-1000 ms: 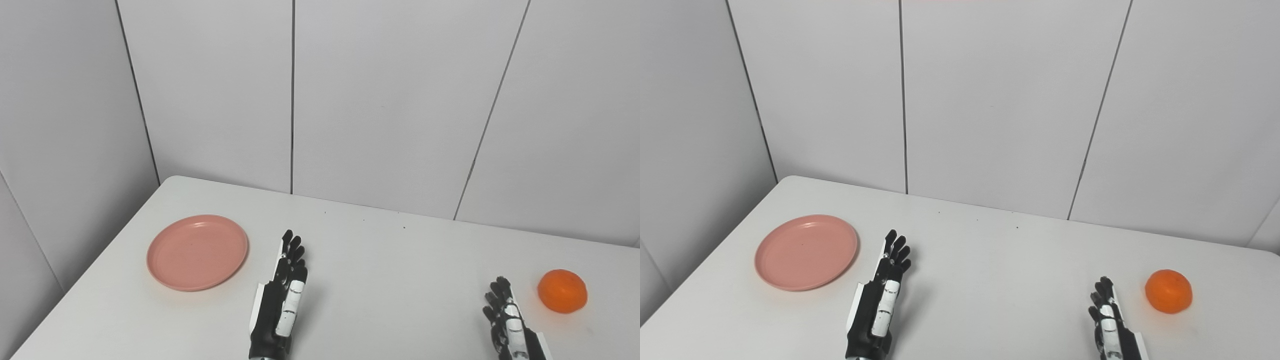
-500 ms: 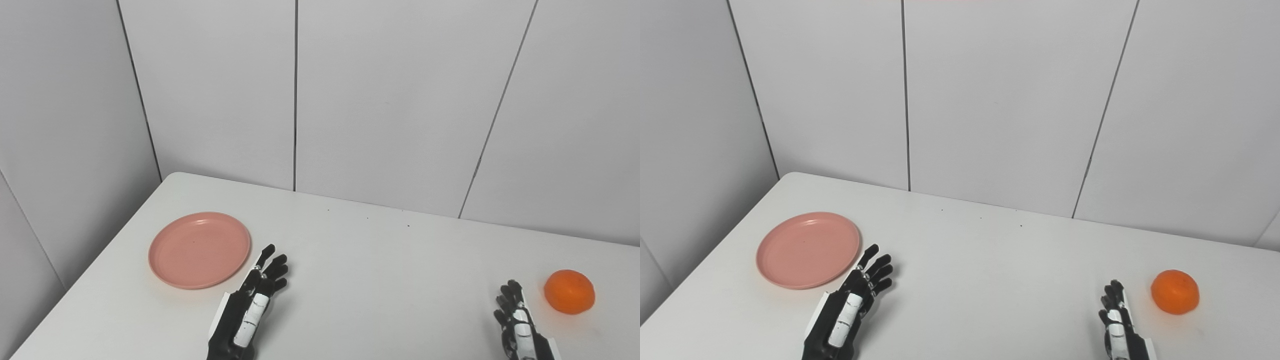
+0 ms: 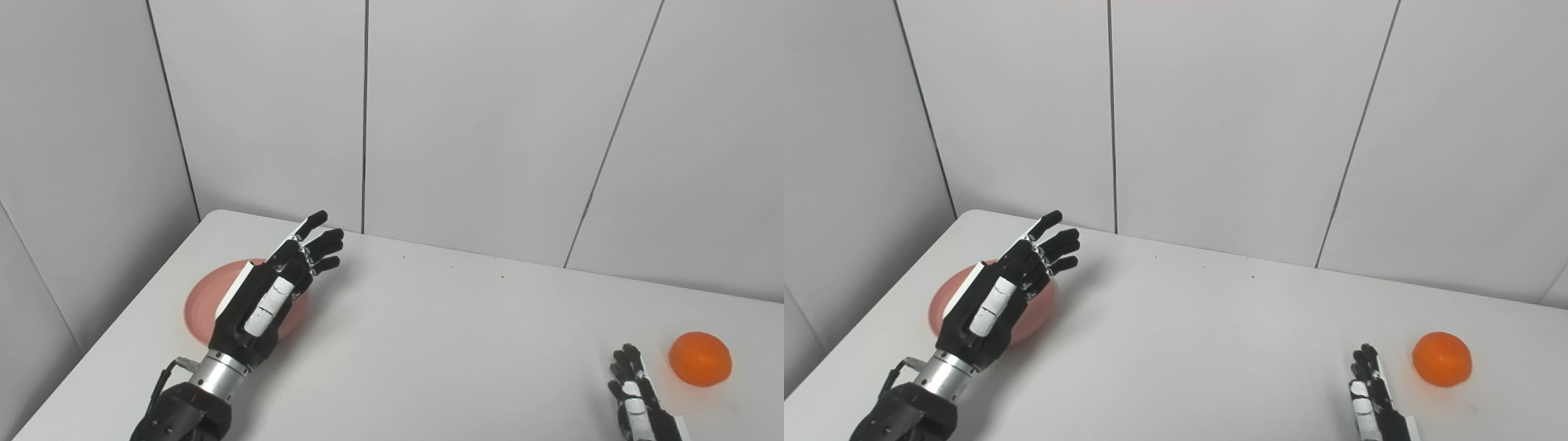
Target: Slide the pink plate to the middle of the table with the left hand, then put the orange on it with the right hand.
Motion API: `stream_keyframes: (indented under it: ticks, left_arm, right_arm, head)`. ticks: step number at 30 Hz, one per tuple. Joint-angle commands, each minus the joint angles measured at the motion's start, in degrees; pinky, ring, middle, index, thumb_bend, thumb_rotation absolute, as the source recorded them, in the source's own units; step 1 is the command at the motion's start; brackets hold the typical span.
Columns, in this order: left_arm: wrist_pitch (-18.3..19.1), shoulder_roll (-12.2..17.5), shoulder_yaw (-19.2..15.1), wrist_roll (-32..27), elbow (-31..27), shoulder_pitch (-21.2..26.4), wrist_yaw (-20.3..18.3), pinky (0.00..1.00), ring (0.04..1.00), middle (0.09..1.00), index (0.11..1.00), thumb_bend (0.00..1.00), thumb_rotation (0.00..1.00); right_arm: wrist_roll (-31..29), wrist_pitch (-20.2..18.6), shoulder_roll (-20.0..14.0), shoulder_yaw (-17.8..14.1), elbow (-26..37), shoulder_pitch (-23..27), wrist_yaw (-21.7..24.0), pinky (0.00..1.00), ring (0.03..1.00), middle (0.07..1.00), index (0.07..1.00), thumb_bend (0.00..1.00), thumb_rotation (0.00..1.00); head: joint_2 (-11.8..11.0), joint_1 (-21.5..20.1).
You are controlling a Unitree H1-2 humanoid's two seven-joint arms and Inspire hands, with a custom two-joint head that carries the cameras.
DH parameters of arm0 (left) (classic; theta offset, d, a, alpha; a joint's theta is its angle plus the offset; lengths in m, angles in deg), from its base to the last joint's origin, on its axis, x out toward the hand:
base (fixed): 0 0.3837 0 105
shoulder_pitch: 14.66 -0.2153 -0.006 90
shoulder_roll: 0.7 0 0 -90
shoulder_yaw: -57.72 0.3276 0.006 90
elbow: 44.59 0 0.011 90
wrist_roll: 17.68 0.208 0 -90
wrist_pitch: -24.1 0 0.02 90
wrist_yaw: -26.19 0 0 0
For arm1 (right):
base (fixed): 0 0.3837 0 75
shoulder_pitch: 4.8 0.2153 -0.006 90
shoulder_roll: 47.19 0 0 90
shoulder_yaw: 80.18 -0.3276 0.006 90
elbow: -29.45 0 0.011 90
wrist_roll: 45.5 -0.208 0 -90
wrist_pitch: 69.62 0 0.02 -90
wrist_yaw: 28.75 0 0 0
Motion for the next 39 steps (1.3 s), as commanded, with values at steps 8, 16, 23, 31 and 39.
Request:
stream_keyframes:
  ticks: [8,16,23,31,39]
  left_arm:
    - [-1.26,4.71,-3.90,0.29,2.93,7.29,-1.58,0.89,0.916,0.925,0.924,0.89,0.76]
    - [-2.52,7.35,-8.29,-1.78,9.73,10.28,-2.18,0.93,0.953,0.976,0.965,0.92,0.75]
    - [-5.16,9.58,-10.52,-0.72,17.48,12.42,-2.78,0.84,0.934,0.953,0.951,0.93,0.76]
    - [-9.53,12.19,-11.62,1.75,26.37,14.65,-3.30,0.87,0.938,0.957,0.946,0.89,0.79]
    - [-13.26,13.45,-12.95,1.28,35.51,16.20,-3.87,0.91,0.937,0.946,0.957,0.84,0.78]
  right_arm:
    - [0.34,0.89,-0.29,-0.33,-8.34,-6.22,0.23,1.00,0.972,0.950,0.954,0.68,0.83]
    - [-0.82,1.31,-1.15,-0.68,-8.75,-6.23,1.20,1.00,0.978,0.957,0.956,0.67,0.81]
    - [-1.60,1.80,-1.79,-1.19,-9.49,-5.94,1.71,1.00,0.972,0.955,0.954,0.65,0.81]
    - [-2.61,1.27,-2.27,-1.39,-9.07,-6.17,2.21,1.00,0.982,0.966,0.963,0.66,0.80]
    - [-2.80,0.99,-2.14,-1.42,-8.50,-6.42,2.39,1.00,0.974,0.958,0.953,0.67,0.79]
  head:
    - [0.32,1.02]
    - [0.62,1.79]
    - [0.69,2.75]
    - [1.22,3.18]
    - [1.76,2.59]
